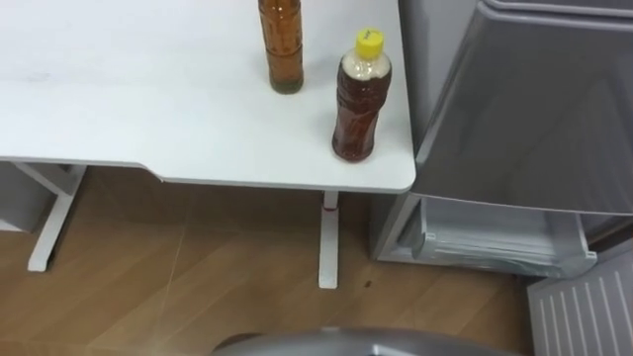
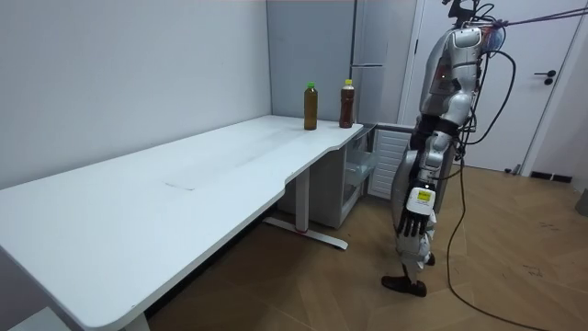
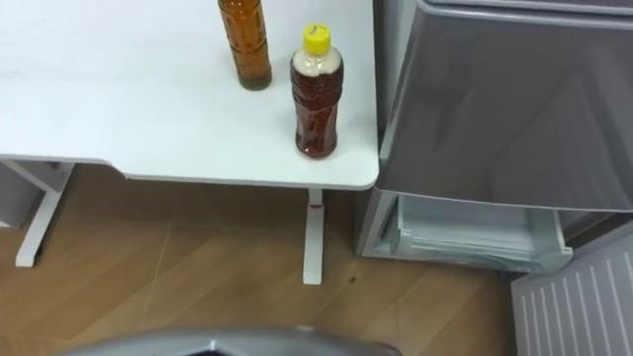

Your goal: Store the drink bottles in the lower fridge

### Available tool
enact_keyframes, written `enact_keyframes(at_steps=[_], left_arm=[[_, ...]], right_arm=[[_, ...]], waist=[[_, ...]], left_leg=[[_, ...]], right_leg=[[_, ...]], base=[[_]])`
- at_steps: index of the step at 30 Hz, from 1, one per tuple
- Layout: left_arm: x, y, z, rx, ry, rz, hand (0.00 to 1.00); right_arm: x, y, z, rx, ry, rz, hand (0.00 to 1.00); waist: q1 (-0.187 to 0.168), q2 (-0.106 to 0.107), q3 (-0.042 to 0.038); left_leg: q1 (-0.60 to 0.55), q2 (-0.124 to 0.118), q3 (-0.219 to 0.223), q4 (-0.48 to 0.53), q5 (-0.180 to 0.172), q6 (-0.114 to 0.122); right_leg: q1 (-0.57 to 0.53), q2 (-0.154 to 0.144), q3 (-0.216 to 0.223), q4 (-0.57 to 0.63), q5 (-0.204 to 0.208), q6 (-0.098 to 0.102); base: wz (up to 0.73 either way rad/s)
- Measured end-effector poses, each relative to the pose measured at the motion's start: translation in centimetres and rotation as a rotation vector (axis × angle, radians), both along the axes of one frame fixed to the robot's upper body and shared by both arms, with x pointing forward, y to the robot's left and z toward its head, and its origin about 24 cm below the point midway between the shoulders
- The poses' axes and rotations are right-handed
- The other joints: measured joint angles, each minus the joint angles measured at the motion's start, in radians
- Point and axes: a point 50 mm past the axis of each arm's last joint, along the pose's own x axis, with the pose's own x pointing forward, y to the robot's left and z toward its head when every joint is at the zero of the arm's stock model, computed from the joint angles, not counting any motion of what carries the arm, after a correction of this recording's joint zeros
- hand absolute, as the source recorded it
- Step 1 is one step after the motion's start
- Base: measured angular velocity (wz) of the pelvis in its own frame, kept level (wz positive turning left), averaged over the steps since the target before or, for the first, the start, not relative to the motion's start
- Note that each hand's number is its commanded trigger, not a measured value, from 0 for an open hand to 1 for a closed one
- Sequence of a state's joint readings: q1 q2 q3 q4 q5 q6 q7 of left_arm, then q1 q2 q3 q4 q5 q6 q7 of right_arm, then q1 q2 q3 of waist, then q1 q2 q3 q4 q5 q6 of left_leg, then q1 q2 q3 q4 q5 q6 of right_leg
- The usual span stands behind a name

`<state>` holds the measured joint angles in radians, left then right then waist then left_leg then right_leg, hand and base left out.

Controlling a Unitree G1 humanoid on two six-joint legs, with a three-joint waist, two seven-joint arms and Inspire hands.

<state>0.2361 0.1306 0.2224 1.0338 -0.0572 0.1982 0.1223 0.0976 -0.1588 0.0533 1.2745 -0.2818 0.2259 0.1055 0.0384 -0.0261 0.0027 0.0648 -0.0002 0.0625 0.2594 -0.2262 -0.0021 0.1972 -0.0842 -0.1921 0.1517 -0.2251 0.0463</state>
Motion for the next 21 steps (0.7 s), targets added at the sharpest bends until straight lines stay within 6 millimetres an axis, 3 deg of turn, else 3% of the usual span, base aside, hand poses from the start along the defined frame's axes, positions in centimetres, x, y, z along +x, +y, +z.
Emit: enact_keyframes(at_steps=[9, 13, 16, 21], left_arm=[[4.7, 3.5, 3.1, 0.261, -0.367, 0.492, 0.0], [6.9, 4.9, 5.3, 0.37, -0.513, 0.581, 0.0], [8.3, 6.4, 7.9, 0.49, -0.648, 0.648, 0.0], [11.8, 7.3, 14.4, 0.635, -0.977, 0.689, 0.0]], right_arm=[[0.8, -1.2, 0.3, -0.02, -0.073, 0.014, 0.0], [1.1, -1.2, 0.4, -0.018, -0.101, 0.025, 0.0], [1.4, -1.3, 0.4, -0.013, -0.134, 0.011, 0.0], [1.3, -1.3, 0.5, 0.013, -0.15, 0.009, 0.0]], waist=[[0.044, 0.011, 0.0], [0.055, 0.009, -0.0026], [0.066, 0.012, -0.0045], [0.077, 0.007, -0.0069]], left_leg=[[0.0, -0.007, -0.025, -0.006, 0.0, 0.001], [-0.001, -0.01, -0.04, -0.002, 0.001, 0.0], [0.0, -0.01, -0.038, -0.004, 0.001, 0.0], [0.0, -0.011, -0.041, -0.011, 0.001, 0.0]], right_leg=[[0.008, -0.002, -0.013, 0.0, -0.001, 0.002], [0.009, -0.002, -0.025, -0.001, -0.001, 0.002], [0.008, -0.003, -0.024, 0.0, -0.001, 0.002], [0.003, -0.003, -0.021, 0.003, -0.001, 0.002]], base=[[0.05], [0.07], [0.0], [0.0]])
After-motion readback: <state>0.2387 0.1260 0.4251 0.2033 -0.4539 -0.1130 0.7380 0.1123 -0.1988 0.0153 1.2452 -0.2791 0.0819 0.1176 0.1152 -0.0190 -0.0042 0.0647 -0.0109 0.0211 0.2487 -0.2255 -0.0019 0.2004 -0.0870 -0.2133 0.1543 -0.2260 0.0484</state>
